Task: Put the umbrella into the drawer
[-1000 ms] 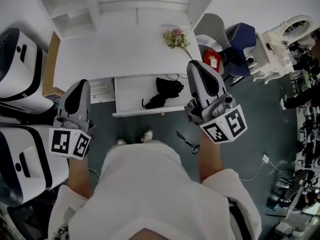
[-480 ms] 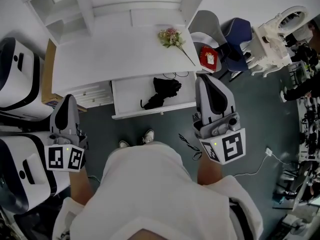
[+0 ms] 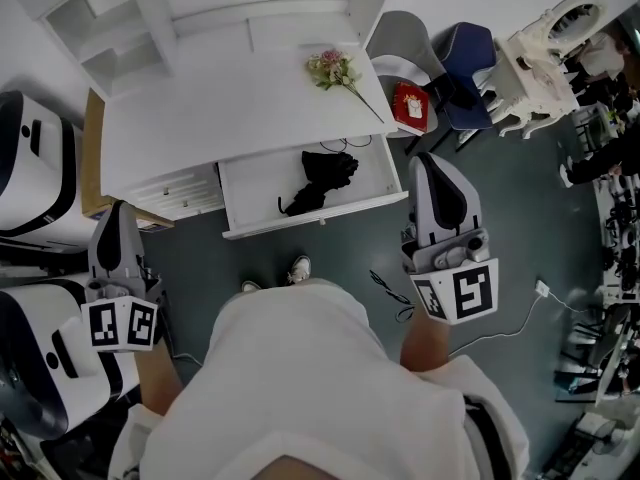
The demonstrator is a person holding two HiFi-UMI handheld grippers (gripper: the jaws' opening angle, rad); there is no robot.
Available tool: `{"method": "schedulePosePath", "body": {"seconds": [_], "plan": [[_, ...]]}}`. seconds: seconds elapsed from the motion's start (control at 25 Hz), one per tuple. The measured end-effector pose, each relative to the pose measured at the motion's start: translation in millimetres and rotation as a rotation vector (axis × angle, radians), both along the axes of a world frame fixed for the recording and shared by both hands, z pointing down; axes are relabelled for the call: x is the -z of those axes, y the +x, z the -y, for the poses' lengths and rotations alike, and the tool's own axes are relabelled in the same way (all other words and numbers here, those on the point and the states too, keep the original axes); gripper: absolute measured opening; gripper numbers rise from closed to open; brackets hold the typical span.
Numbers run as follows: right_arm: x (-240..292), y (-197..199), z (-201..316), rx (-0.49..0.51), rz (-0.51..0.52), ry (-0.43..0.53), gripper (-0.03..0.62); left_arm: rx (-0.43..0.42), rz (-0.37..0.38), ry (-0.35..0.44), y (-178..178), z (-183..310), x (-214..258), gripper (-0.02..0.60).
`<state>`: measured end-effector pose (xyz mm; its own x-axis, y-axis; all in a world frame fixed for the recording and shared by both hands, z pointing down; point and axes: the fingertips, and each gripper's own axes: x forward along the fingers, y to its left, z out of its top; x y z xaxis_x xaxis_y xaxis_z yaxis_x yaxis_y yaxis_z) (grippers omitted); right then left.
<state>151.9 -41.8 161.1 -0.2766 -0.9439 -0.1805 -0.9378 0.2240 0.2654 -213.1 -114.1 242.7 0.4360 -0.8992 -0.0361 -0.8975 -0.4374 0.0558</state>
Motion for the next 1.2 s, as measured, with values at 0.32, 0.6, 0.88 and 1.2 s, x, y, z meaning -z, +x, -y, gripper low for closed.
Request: {"method": "schedulePosePath", "body": {"seconds": [0.32,0.6,0.88,1.2], "plan": [[4.4,5.8,0.5,-0.062,-0.013,0.022,-0.002,-0.102,0.03,0.025,32.7,-2.1,4.2,0.014],[-6.6,-1.0,-9.8,-0.089,0.014,-0.001,0.0,-0.147,0.028,0.002,33.4,-3.9,-5.5,0.014],[-13.9,-15.3,-15.7,-0.088,0.029,-0.023,0.0,-0.163,0.026,-0.019,23.6,-7.6,-14.4,0.014],[-28.3,-32.6,-17.9,-0.109,-0.056,-0.077,-0.002,-0.173,0.012,-0.04,18.2,-14.0,-24.0,0.014]]}}
